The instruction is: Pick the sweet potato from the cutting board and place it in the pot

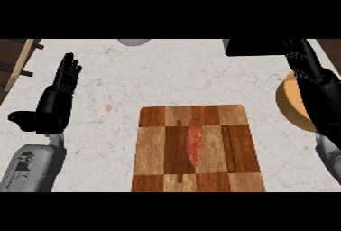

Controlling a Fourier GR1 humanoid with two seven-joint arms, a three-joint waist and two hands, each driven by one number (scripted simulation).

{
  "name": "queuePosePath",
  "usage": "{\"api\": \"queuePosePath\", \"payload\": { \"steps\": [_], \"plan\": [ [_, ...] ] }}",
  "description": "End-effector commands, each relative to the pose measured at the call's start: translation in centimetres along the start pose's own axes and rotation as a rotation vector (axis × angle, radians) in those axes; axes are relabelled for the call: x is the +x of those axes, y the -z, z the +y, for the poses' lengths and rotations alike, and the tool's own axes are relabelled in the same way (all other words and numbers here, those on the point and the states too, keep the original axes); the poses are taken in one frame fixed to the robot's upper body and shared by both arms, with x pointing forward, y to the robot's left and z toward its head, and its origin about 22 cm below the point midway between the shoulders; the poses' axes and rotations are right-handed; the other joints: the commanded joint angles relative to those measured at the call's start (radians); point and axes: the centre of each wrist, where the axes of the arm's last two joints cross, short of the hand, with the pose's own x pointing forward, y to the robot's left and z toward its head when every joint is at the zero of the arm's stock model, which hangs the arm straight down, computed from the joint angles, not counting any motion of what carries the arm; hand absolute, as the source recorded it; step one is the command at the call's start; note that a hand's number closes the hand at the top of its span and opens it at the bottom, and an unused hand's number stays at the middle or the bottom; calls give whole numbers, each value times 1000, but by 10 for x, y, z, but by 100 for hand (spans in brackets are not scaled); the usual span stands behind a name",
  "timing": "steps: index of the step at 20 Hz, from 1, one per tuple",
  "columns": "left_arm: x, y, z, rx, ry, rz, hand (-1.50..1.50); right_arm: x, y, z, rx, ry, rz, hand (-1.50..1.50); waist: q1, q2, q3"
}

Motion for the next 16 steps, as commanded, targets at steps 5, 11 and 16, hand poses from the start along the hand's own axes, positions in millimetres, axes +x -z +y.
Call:
{"api": "queuePosePath", "payload": {
  "steps": [5, 11, 16],
  "plan": [
    [19, 12, -10, 14, -75, -22, 0, -19, 16, 10, 306, 503, -31, 150, 93, 42, -22],
    [15, 12, -8, 22, -146, 53, 0, -99, -23, -52, 403, 156, 35, -150, 65, 41, -25],
    [18, 3, -5, 44, -143, 71, 0, -118, -17, -37, 516, 163, -176, -150, 49, 26, -28]
  ]
}}
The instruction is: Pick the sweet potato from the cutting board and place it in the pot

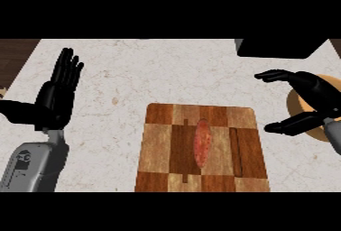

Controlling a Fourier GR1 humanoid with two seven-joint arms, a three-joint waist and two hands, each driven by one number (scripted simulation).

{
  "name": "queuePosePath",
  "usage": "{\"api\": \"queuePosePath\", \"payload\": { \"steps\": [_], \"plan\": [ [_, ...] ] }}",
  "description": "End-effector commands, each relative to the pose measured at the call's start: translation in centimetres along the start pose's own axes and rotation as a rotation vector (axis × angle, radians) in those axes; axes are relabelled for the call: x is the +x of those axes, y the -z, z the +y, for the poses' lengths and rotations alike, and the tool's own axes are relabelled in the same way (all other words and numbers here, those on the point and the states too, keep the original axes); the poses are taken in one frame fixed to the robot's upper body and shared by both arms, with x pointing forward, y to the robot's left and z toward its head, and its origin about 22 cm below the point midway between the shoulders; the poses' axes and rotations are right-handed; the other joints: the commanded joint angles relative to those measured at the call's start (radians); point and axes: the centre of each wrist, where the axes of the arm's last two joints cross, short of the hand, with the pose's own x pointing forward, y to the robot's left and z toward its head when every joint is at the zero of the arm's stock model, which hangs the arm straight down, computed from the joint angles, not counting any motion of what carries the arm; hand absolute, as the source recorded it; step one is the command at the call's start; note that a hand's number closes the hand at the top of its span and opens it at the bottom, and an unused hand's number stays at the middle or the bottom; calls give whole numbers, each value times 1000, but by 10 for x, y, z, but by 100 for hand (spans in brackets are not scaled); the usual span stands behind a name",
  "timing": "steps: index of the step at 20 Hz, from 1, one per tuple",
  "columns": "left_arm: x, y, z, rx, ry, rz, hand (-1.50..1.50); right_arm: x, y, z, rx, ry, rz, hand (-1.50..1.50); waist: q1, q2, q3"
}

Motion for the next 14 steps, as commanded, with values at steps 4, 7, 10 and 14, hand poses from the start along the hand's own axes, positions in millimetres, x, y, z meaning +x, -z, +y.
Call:
{"api": "queuePosePath", "payload": {
  "steps": [4, 7, 10, 14],
  "plan": [
    [-2, -5, 17, 32, -12, 30, 0, -11, -2, -21, 234, -155, -6, -150, -27, -11, -4],
    [9, 2, 11, 21, 12, 25, 0, -3, 32, -8, 348, -237, 44, -150, -31, -14, -4],
    [2, -5, 3, 32, 10, 31, 0, 5, 36, -6, 465, -323, 82, -150, -39, -15, -4],
    [14, -6, 13, 53, -9, 40, 0, 27, 71, 25, 512, -344, 116, -150, -49, -20, -5]
  ]
}}
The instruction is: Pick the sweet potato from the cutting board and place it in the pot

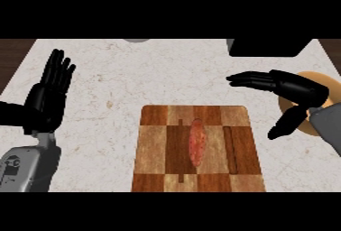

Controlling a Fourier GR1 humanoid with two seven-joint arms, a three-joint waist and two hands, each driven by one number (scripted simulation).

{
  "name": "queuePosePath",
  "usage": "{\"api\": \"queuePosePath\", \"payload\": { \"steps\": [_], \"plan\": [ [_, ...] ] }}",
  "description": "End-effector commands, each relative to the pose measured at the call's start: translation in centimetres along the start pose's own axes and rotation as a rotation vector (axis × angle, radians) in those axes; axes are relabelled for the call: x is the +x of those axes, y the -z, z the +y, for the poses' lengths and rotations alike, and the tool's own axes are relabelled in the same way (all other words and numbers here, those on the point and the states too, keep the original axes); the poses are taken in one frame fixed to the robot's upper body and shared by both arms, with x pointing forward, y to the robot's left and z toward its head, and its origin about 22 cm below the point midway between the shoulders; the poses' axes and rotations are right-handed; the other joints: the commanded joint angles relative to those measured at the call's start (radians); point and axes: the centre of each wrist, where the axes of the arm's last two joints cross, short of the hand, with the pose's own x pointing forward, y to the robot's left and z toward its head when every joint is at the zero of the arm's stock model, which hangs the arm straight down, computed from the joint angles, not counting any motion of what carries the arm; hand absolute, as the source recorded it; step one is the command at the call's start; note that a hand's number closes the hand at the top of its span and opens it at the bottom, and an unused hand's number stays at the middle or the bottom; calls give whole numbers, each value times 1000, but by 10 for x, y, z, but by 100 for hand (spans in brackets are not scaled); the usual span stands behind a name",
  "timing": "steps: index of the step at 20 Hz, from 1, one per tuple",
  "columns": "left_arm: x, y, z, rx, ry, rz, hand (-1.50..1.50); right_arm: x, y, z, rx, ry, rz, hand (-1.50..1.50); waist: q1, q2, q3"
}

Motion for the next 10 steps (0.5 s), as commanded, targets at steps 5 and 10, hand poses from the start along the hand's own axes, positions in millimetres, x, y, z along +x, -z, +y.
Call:
{"api": "queuePosePath", "payload": {
  "steps": [5, 10],
  "plan": [
    [-1, -1, 1, 1, 5, 3, 0, 37, 39, 29, 149, -52, 79, -150, -15, -2, 0],
    [5, -15, -4, 13, -4, -12, 0, 35, 45, 51, 208, -33, 145, -150, -8, -2, 0]
  ]
}}
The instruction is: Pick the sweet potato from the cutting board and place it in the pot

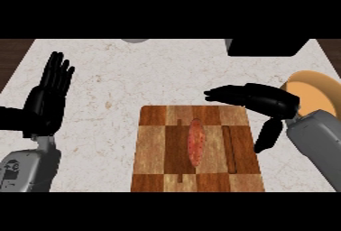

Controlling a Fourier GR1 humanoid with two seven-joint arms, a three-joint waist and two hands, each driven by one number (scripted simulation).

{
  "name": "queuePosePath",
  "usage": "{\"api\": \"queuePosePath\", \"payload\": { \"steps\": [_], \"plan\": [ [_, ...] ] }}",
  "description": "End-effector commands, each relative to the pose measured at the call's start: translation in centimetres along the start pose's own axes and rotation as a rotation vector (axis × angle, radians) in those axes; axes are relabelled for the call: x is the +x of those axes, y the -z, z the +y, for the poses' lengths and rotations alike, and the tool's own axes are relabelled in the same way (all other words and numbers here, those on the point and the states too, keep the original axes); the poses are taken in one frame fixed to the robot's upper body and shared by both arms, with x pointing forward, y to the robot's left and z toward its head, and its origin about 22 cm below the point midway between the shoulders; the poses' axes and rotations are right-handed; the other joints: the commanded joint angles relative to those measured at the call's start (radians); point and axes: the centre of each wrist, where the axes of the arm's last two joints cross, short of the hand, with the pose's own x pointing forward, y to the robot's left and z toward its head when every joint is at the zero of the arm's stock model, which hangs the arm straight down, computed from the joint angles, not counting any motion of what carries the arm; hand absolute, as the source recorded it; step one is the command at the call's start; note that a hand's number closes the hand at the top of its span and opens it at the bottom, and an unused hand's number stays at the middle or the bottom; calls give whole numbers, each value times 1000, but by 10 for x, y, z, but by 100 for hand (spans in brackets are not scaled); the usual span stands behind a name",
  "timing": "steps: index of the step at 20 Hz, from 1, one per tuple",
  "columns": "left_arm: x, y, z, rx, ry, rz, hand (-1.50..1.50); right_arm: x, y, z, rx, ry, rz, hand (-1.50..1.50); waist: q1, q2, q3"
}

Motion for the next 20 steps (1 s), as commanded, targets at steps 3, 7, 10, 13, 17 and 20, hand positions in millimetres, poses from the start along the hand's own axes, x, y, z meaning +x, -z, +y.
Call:
{"api": "queuePosePath", "payload": {
  "steps": [3, 7, 10, 13, 17, 20],
  "plan": [
    [1, 1, 10, 9, -1, -5, 0, 5, 10, 20, 86, 12, 51, -150, 0, 1, 0],
    [-8, 4, 3, -8, -7, 13, 0, 0, 33, 36, 87, 0, 38, -150, 1, 2, 0],
    [-7, -15, 7, -18, -28, 12, 0, 19, 28, 58, 49, -2, 7, -150, 0, 0, 0],
    [-4, -2, 15, 5, -6, -11, 0, 24, 62, 43, 25, -8, -35, -150, 6, 2, 0],
    [-1, 9, 0, 6, 9, 12, 0, 33, 44, 56, 12, -27, -6, -150, -3, 1, 0],
    [-12, 1, -5, 6, 14, -5, 0, 24, 46, 53, 45, -66, 69, -150, -1, 1, 0]
  ]
}}
